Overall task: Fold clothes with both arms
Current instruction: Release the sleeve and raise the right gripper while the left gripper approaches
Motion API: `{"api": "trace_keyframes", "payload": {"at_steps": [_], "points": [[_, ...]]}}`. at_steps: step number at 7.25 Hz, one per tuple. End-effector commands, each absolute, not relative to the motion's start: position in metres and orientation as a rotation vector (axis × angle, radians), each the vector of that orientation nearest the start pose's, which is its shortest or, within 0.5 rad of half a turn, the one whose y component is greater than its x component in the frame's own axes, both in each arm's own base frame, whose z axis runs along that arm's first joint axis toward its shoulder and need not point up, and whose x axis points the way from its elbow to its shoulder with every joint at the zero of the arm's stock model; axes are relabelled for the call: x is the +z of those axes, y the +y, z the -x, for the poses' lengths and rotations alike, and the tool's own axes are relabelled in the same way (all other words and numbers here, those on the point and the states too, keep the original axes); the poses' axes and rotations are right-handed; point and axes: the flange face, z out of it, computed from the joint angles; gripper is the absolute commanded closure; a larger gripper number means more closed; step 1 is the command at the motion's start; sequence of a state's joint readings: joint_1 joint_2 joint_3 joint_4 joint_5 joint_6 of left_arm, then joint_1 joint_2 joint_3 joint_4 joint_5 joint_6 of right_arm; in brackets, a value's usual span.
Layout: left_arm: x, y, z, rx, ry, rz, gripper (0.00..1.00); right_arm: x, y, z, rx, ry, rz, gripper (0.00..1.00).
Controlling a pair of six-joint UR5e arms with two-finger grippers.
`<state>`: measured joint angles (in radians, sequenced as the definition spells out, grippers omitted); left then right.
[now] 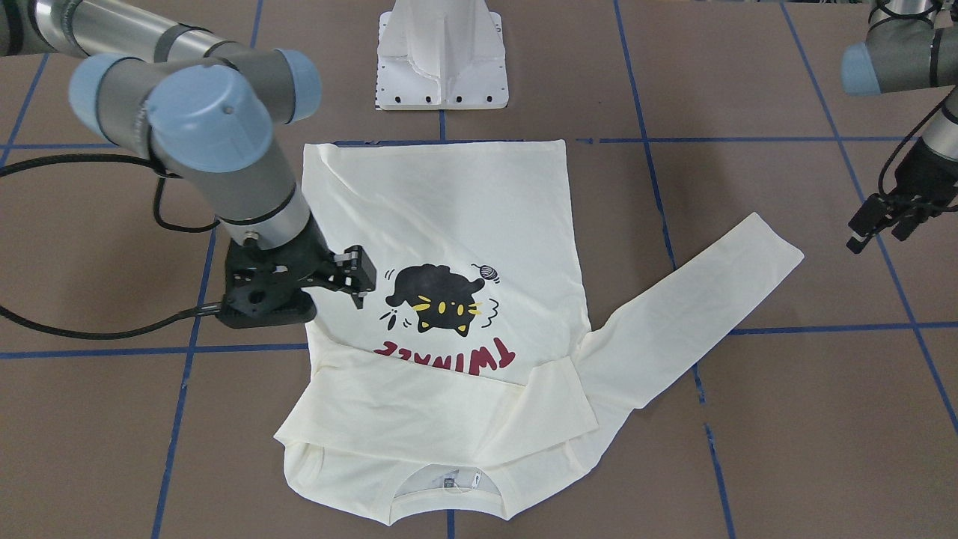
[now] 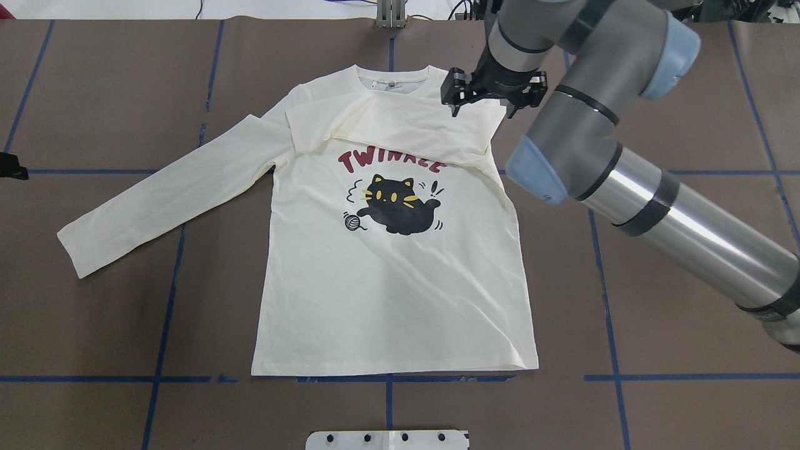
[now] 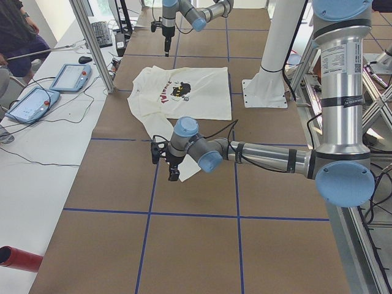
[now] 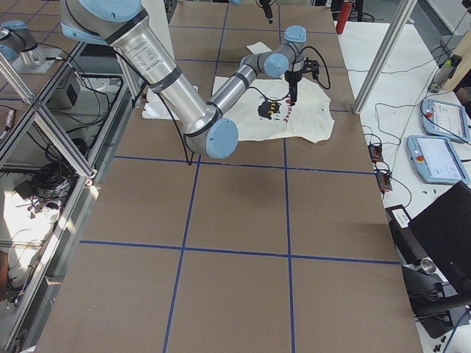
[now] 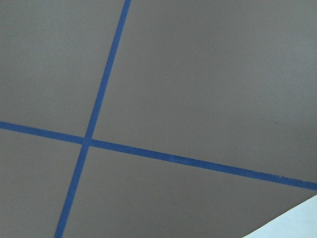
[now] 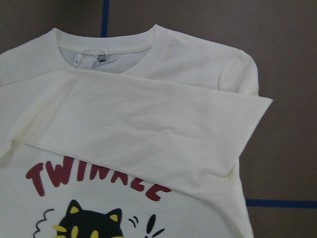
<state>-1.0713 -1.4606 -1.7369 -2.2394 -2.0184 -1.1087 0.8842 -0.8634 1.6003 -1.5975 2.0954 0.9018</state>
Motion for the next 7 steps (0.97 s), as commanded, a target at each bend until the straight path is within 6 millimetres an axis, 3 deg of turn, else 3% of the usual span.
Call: {"api": "trace_keyframes", "payload": {"at_steps": [1, 4, 7], "points": [[0.569, -0.430, -0.223, -0.526, 0.813, -0.151, 0.05, 0.289, -0.589, 0.312, -0.064, -0.822, -0.130, 0.00], [0.587, -0.391, -0.277, -0.556, 0.760, -0.113, 0.02, 0.308, -0.585, 0.308, -0.058, -0.807, -0.118, 0.00], [0.599, -0.382, -0.273, -0.548, 0.736, -0.104, 0.02, 0.307, -0.584, 0.309, -0.056, -0.808, -0.119, 0.00]]}}
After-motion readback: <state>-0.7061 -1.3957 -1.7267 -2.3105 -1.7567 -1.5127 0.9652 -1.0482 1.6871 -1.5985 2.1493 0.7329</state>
